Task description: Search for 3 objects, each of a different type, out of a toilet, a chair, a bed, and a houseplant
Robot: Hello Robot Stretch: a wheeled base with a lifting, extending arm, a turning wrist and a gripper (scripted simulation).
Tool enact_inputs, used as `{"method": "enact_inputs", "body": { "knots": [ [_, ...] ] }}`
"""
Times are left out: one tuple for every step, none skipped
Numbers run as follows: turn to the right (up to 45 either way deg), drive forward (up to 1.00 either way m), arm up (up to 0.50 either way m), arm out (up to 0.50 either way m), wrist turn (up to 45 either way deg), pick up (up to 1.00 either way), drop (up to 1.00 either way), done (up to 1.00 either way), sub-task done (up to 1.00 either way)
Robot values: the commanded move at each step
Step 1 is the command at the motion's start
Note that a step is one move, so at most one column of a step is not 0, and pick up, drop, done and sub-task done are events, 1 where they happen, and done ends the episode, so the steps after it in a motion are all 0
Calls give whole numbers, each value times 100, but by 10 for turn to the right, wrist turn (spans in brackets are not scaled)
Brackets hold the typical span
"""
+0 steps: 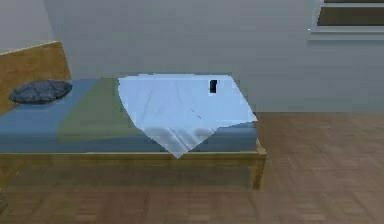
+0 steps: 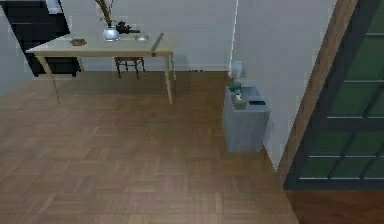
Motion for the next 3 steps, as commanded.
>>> {"method": "enact_inputs", "body": {
  "knots": [
    [0,60,0,0,0,0,0,0,0],
    [-210,0,0,0,0,0,0,0,0],
    [0,0,0,0,0,0,0,0,100]
  ]
}}
